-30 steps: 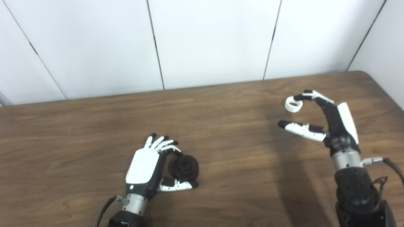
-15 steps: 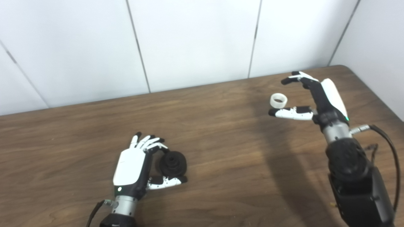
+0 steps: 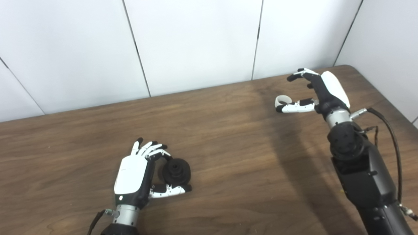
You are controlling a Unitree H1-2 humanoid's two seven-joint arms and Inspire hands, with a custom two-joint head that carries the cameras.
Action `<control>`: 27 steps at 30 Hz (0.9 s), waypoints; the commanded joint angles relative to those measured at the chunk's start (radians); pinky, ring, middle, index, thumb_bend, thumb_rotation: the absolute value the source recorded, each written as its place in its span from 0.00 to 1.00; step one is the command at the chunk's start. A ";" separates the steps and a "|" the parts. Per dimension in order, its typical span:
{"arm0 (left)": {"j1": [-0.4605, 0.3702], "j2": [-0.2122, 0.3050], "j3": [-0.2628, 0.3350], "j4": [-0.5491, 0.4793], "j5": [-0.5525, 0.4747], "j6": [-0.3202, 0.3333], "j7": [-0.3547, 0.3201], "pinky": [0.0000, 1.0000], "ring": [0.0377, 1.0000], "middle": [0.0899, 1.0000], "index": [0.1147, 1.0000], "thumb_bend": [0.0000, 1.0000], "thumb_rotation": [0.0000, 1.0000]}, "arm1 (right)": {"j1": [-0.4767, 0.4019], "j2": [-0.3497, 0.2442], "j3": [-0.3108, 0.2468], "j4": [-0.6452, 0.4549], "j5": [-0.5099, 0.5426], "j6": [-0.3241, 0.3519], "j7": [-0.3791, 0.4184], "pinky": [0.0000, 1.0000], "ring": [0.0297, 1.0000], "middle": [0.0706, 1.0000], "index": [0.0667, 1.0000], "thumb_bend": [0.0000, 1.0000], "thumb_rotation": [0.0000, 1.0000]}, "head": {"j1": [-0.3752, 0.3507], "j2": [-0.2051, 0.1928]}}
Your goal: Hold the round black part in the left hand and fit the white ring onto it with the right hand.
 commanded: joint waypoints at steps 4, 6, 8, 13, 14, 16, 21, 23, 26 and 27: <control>0.074 0.010 -0.026 0.103 0.005 -0.012 0.020 1.00 0.86 0.75 0.42 0.52 0.05 | -0.080 -0.038 0.002 0.053 -0.036 -0.002 0.017 0.87 0.94 0.92 0.70 0.84 0.23 | -0.003 -0.003; 0.076 0.013 -0.023 0.098 0.004 -0.011 0.015 1.00 0.87 0.75 0.42 0.52 0.05 | -0.098 -0.042 0.007 0.086 -0.036 -0.002 0.023 0.91 0.95 0.92 0.71 0.84 0.23 | -0.007 -0.004; 0.079 0.016 -0.020 0.092 0.004 -0.008 0.012 1.00 0.87 0.75 0.42 0.52 0.05 | -0.118 -0.050 0.020 0.126 -0.044 -0.002 0.033 0.95 0.96 0.93 0.71 0.85 0.23 | -0.009 -0.005; 0.083 0.021 -0.020 0.085 0.009 -0.002 0.005 1.00 0.87 0.75 0.42 0.52 0.05 | -0.169 -0.072 0.060 0.221 -0.057 -0.003 0.052 1.00 1.00 0.95 0.75 0.86 0.25 | 0.001 -0.005; 0.084 0.022 -0.021 0.085 0.012 -0.002 0.005 1.00 0.86 0.75 0.42 0.52 0.05 | -0.181 -0.080 0.072 0.243 -0.060 -0.004 0.056 1.00 1.00 0.95 0.75 0.86 0.25 | 0.001 -0.005; 0.083 0.021 -0.021 0.085 0.015 -0.001 0.005 1.00 0.86 0.75 0.42 0.52 0.05 | -0.205 -0.097 0.101 0.282 -0.069 -0.006 0.065 1.00 1.00 0.96 0.76 0.86 0.25 | 0.009 -0.005; 0.078 0.021 -0.023 0.088 0.024 0.007 0.000 1.00 0.86 0.76 0.42 0.52 0.05 | -0.254 -0.115 0.143 0.355 -0.077 -0.007 0.061 1.00 1.00 0.95 0.75 0.88 0.25 | 0.019 -0.002; 0.078 0.021 -0.023 0.092 0.027 0.008 0.000 1.00 0.86 0.76 0.42 0.52 0.05 | -0.265 -0.116 0.144 0.365 -0.071 -0.006 0.058 1.00 1.00 0.95 0.75 0.89 0.24 | 0.017 -0.003; 0.076 0.023 -0.024 0.107 0.029 0.004 0.002 1.00 0.86 0.76 0.42 0.52 0.05 | -0.270 -0.116 0.144 0.369 -0.069 -0.004 0.057 1.00 1.00 0.95 0.75 0.88 0.24 | 0.009 -0.008; 0.075 0.024 -0.025 0.112 0.032 0.005 0.003 1.00 0.87 0.76 0.42 0.52 0.06 | -0.269 -0.118 0.144 0.369 -0.068 -0.005 0.057 1.00 1.00 0.95 0.75 0.88 0.24 | 0.006 -0.007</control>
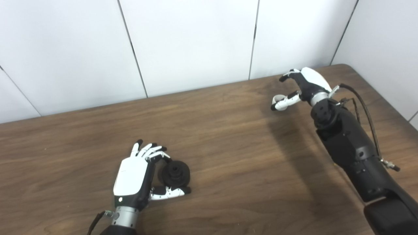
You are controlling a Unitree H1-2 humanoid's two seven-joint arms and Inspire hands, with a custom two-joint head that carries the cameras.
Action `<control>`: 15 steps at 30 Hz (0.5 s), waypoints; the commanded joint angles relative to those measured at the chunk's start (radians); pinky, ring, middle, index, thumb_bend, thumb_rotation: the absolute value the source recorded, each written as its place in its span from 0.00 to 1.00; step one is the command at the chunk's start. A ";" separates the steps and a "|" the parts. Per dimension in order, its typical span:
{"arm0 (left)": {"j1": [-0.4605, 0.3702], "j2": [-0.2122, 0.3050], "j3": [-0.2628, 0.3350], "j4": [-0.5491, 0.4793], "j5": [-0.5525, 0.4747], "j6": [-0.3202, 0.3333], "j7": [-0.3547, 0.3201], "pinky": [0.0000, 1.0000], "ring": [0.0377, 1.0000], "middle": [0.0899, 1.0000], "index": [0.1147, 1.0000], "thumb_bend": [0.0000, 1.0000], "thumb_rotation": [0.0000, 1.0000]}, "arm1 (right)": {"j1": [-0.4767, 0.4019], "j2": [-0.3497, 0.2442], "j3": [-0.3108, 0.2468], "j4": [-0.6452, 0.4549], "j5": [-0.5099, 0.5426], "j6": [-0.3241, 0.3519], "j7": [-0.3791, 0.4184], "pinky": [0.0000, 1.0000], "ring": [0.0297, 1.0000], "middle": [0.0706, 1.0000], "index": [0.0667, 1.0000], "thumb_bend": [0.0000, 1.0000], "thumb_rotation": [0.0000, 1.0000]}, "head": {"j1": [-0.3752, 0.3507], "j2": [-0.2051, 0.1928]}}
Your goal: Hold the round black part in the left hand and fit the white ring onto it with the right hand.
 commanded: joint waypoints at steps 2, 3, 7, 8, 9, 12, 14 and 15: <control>0.073 0.020 -0.021 0.125 0.010 0.003 0.020 1.00 0.87 0.76 0.42 0.52 0.06 | -0.050 -0.028 -0.008 -0.021 -0.003 -0.005 -0.019 1.00 1.00 0.95 0.75 0.88 0.24 | -0.004 -0.001; 0.073 0.020 -0.021 0.128 0.010 0.002 0.022 1.00 0.86 0.76 0.42 0.52 0.06 | -0.050 -0.028 -0.008 -0.022 -0.003 -0.005 -0.018 1.00 1.00 0.95 0.75 0.88 0.24 | -0.007 -0.002; 0.075 0.021 -0.017 0.140 0.004 -0.006 0.030 1.00 0.86 0.75 0.42 0.52 0.05 | -0.045 -0.032 -0.006 -0.031 -0.011 -0.004 -0.014 1.00 1.00 0.95 0.75 0.88 0.25 | -0.011 -0.002; 0.075 0.022 -0.017 0.140 0.004 -0.004 0.029 1.00 0.86 0.75 0.42 0.52 0.05 | -0.045 -0.033 -0.005 -0.031 -0.014 -0.004 -0.011 1.00 1.00 0.95 0.75 0.88 0.25 | -0.013 -0.003; 0.075 0.022 -0.017 0.142 0.005 -0.003 0.028 1.00 0.86 0.75 0.42 0.52 0.05 | -0.045 -0.035 -0.004 -0.029 -0.020 -0.003 -0.004 1.00 1.00 0.95 0.74 0.87 0.25 | -0.013 -0.003; 0.075 0.024 -0.016 0.137 0.005 0.004 0.018 1.00 0.86 0.75 0.42 0.52 0.05 | -0.049 -0.031 -0.012 -0.016 -0.039 -0.002 0.011 1.00 1.00 0.95 0.75 0.87 0.26 | -0.014 -0.001; 0.076 0.025 -0.014 0.134 0.003 0.005 0.016 1.00 0.86 0.75 0.42 0.52 0.05 | -0.050 -0.027 -0.018 -0.009 -0.047 -0.002 0.015 1.00 1.00 0.95 0.74 0.87 0.26 | -0.014 -0.002; 0.075 0.026 -0.014 0.134 0.003 0.005 0.015 1.00 0.86 0.75 0.42 0.52 0.05 | -0.051 -0.025 -0.021 -0.007 -0.051 -0.002 0.019 1.00 1.00 0.95 0.73 0.87 0.26 | -0.014 -0.002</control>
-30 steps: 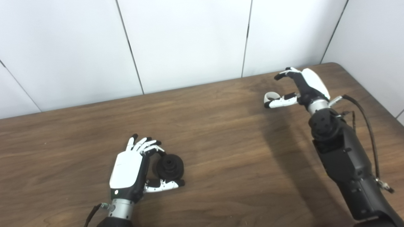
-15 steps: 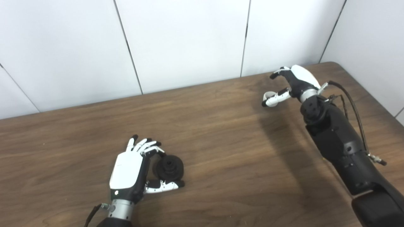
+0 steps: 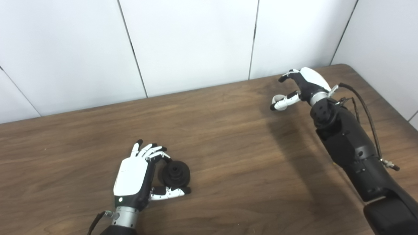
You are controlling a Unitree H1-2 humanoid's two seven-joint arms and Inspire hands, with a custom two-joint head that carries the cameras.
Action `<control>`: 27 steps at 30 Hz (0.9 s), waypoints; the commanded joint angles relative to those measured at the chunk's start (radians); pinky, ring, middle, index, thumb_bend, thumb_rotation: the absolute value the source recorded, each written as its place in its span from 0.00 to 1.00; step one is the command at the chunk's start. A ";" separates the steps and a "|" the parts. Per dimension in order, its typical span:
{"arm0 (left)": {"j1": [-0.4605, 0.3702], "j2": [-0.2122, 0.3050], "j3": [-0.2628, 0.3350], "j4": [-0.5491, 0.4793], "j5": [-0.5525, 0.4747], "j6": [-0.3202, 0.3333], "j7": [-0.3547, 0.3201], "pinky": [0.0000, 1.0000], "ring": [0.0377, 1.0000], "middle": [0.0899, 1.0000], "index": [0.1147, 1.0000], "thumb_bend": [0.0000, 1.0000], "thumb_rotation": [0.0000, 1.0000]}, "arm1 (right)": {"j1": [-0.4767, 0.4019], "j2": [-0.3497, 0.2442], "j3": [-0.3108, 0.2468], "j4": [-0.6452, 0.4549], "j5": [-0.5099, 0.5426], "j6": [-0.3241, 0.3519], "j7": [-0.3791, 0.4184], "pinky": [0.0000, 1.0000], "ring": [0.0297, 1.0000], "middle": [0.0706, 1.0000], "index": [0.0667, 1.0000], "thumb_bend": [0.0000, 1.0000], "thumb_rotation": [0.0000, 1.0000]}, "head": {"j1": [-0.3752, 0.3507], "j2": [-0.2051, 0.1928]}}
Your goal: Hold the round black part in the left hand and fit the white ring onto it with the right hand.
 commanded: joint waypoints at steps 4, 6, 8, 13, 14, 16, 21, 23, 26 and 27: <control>0.078 0.027 -0.013 0.125 0.001 0.003 0.016 1.00 0.86 0.75 0.42 0.52 0.06 | -0.048 -0.016 -0.035 -0.007 -0.049 -0.002 0.024 1.00 1.00 0.95 0.72 0.87 0.28 | 0.001 0.001; 0.079 0.028 -0.013 0.121 0.000 0.005 0.014 1.00 0.86 0.75 0.42 0.52 0.06 | -0.047 -0.013 -0.040 0.001 -0.059 -0.002 0.031 1.00 1.00 0.95 0.71 0.87 0.28 | 0.001 0.001; 0.082 0.028 -0.013 0.113 -0.001 0.007 0.009 1.00 0.86 0.75 0.42 0.52 0.06 | -0.044 -0.010 -0.044 0.004 -0.075 -0.002 0.039 1.00 1.00 0.96 0.71 0.87 0.28 | 0.003 0.004; 0.086 0.030 -0.011 0.105 -0.004 0.002 0.005 1.00 0.86 0.75 0.42 0.52 0.06 | -0.036 -0.004 -0.053 0.010 -0.086 -0.002 0.046 1.00 1.00 0.95 0.71 0.87 0.28 | 0.005 0.004; 0.086 0.029 -0.011 0.104 -0.004 0.002 0.005 1.00 0.86 0.75 0.42 0.52 0.06 | -0.035 -0.003 -0.054 0.013 -0.088 -0.002 0.046 1.00 1.00 0.95 0.71 0.86 0.27 | 0.005 0.004; 0.088 0.029 -0.012 0.100 -0.003 0.005 0.002 1.00 0.86 0.75 0.42 0.52 0.06 | -0.033 0.000 -0.058 0.016 -0.091 -0.002 0.047 1.00 1.00 0.95 0.72 0.86 0.29 | 0.004 0.005; 0.089 0.028 -0.012 0.099 -0.004 0.002 0.004 1.00 0.86 0.75 0.42 0.52 0.06 | -0.031 0.001 -0.054 0.031 -0.086 -0.002 0.059 1.00 1.00 0.94 0.70 0.84 0.33 | 0.007 0.007; 0.089 0.027 -0.011 0.098 -0.005 0.005 0.002 1.00 0.86 0.75 0.42 0.52 0.06 | -0.030 0.003 -0.055 0.031 -0.086 -0.002 0.066 1.00 1.00 0.95 0.70 0.84 0.34 | 0.005 0.006; 0.089 0.025 -0.013 0.101 0.000 0.004 0.008 1.00 0.86 0.75 0.42 0.52 0.06 | -0.029 0.004 -0.050 0.029 -0.077 -0.002 0.066 1.00 1.00 0.94 0.70 0.85 0.32 | 0.009 0.007; 0.089 0.024 -0.014 0.100 0.001 0.005 0.008 1.00 0.86 0.75 0.42 0.52 0.06 | -0.030 0.003 -0.045 0.030 -0.073 -0.003 0.065 1.00 1.00 0.94 0.70 0.85 0.31 | 0.011 0.008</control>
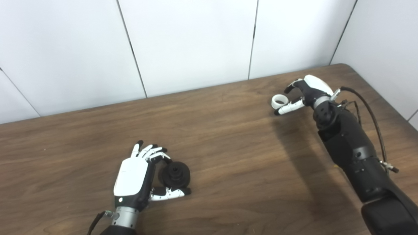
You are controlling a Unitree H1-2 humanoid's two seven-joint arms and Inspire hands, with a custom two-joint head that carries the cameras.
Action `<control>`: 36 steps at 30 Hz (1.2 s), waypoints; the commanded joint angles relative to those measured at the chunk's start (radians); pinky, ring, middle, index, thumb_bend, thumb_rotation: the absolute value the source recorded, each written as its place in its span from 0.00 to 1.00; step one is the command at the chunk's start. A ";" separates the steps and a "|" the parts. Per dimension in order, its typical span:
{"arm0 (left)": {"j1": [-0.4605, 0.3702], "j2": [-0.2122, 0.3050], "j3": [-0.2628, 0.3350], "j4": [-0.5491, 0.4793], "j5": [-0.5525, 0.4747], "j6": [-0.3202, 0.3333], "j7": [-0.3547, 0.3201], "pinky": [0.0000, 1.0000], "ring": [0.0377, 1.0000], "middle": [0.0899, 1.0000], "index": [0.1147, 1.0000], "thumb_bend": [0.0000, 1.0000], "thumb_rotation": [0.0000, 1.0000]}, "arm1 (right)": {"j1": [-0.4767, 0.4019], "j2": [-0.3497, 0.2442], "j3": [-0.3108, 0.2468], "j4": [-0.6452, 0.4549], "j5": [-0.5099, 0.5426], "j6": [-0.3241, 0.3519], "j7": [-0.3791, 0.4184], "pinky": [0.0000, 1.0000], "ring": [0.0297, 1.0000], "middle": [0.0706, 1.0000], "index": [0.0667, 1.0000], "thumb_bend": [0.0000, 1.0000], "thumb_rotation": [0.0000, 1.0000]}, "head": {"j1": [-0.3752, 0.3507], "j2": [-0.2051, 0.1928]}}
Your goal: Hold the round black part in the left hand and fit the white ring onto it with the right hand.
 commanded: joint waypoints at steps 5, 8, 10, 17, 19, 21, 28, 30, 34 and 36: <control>0.090 0.013 -0.018 0.101 0.009 0.014 0.020 1.00 0.86 0.75 0.42 0.52 0.06 | -0.042 -0.020 0.012 -0.016 0.018 -0.003 -0.013 1.00 1.00 0.92 0.67 0.85 0.30 | 0.015 0.003; 0.091 0.010 -0.018 0.102 0.010 0.014 0.024 1.00 0.86 0.75 0.42 0.52 0.06 | -0.045 -0.023 0.021 -0.009 0.023 -0.003 -0.014 1.00 1.00 0.92 0.65 0.85 0.28 | 0.014 0.002; 0.091 0.011 -0.018 0.102 0.011 0.014 0.023 1.00 0.86 0.75 0.42 0.52 0.06 | -0.045 -0.023 0.025 -0.009 0.023 -0.003 -0.013 1.00 1.00 0.91 0.64 0.85 0.27 | 0.013 0.003; 0.092 0.009 -0.021 0.107 0.014 0.012 0.029 1.00 0.86 0.75 0.42 0.52 0.06 | -0.049 -0.024 0.033 -0.005 0.026 -0.003 -0.014 1.00 1.00 0.91 0.63 0.84 0.27 | 0.017 0.002; 0.092 0.006 -0.021 0.111 0.011 0.008 0.035 1.00 0.86 0.75 0.42 0.52 0.06 | -0.050 -0.023 0.031 -0.005 0.028 -0.003 -0.015 1.00 1.00 0.91 0.64 0.84 0.27 | 0.017 0.002; 0.092 0.003 -0.021 0.115 0.009 0.004 0.041 1.00 0.86 0.75 0.42 0.52 0.06 | -0.051 -0.023 0.031 -0.004 0.028 -0.003 -0.015 1.00 1.00 0.91 0.64 0.84 0.26 | 0.019 0.003; 0.089 0.006 -0.023 0.115 0.012 0.007 0.042 1.00 0.86 0.75 0.42 0.52 0.06 | -0.057 -0.027 0.033 0.005 0.032 -0.003 -0.016 1.00 1.00 0.92 0.62 0.82 0.25 | 0.016 0.003; 0.090 0.006 -0.023 0.114 0.011 0.007 0.041 1.00 0.86 0.75 0.42 0.52 0.06 | -0.059 -0.028 0.034 0.008 0.037 -0.003 -0.022 1.00 1.00 0.91 0.61 0.82 0.24 | 0.016 0.003; 0.090 0.005 -0.023 0.115 0.011 0.005 0.045 1.00 0.86 0.75 0.42 0.52 0.06 | -0.058 -0.033 0.042 0.013 0.051 -0.008 -0.040 1.00 1.00 0.89 0.58 0.82 0.20 | 0.017 0.004; 0.090 0.004 -0.022 0.116 0.009 0.003 0.046 1.00 0.85 0.75 0.42 0.52 0.06 | -0.054 -0.038 0.050 0.011 0.059 -0.020 -0.056 1.00 1.00 0.87 0.48 0.59 0.16 | 0.017 0.004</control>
